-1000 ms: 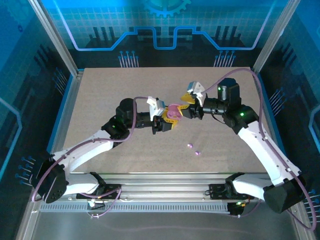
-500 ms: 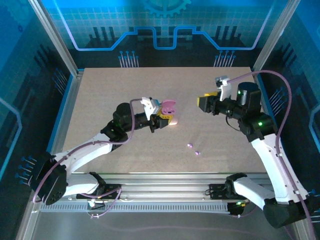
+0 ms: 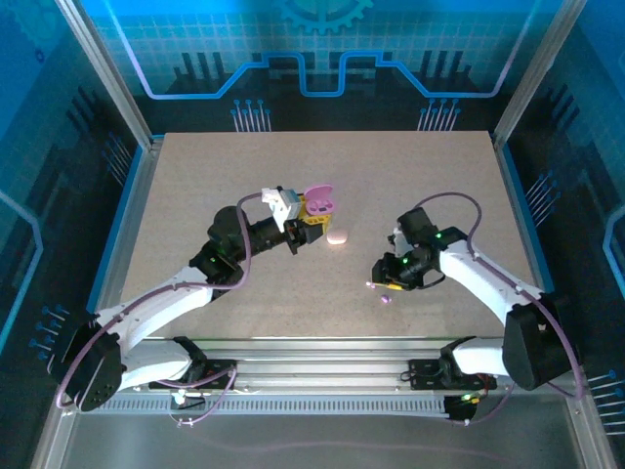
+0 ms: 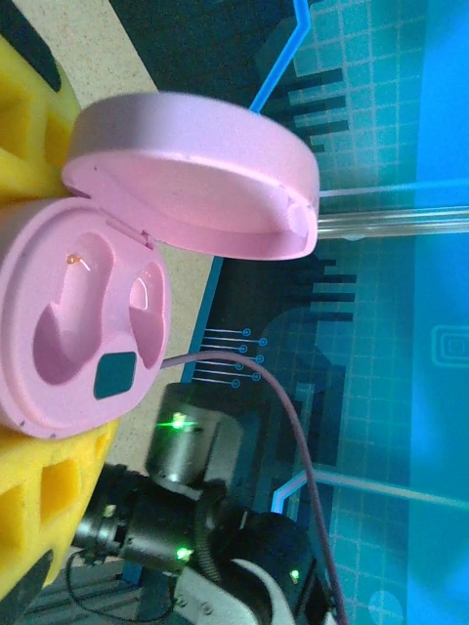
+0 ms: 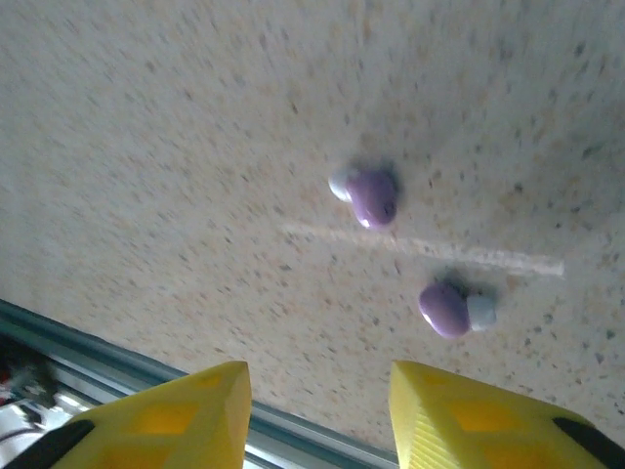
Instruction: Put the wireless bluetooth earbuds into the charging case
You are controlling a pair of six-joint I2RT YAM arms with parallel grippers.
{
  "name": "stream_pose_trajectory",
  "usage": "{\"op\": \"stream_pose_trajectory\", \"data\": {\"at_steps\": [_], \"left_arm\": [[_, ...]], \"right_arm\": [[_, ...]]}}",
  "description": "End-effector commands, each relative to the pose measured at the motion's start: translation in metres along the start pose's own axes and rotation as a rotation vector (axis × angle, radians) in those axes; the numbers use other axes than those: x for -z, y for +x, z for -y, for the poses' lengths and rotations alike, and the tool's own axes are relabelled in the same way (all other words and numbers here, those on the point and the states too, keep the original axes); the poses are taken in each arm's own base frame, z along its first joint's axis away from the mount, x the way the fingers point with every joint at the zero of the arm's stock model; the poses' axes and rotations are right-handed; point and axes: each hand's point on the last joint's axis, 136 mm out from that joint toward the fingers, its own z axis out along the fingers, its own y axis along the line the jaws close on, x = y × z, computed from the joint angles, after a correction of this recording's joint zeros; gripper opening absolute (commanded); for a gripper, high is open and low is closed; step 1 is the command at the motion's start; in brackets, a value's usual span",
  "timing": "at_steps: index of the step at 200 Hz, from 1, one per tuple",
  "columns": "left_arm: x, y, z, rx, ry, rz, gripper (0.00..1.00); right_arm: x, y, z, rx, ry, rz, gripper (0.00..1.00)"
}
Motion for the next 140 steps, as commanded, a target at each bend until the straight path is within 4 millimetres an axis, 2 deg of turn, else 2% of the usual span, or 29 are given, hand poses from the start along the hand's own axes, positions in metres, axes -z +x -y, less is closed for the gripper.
{"op": "stream_pose_trajectory", "data": {"at_steps": [1,39,73,81,106,140], "left_arm": [[0.005,-0.008,-0.003,-0.015,-0.02,0.034,0.39],[0.003,-0.01,0.0,-0.005,0.002,0.038,0.39],[0.006,-0.01,0.001,0.001,-0.003,0.045,0.39],[0.007,-0.011,0.0,-0.001,-0.007,0.045,0.39],[0.007,-0.012,0.0,0.003,-0.006,0.05,0.39],[0.007,-0.012,0.001,0.007,-0.003,0.05,0.39]], "right_arm": [[-0.007,0.012,0.017,0.037,0.111,-0.024,0.43],[-0.013,0.011,0.023,0.203,0.211,-0.087,0.41],[-0.025,0.015,0.026,0.28,0.266,-0.146,0.42],[-0.023,0.007,0.018,0.312,0.274,-0.127,0.43],[-0.026,0.0,0.02,0.373,0.346,-0.123,0.43],[-0.034,-0.004,0.02,0.396,0.357,-0.14,0.42]]}}
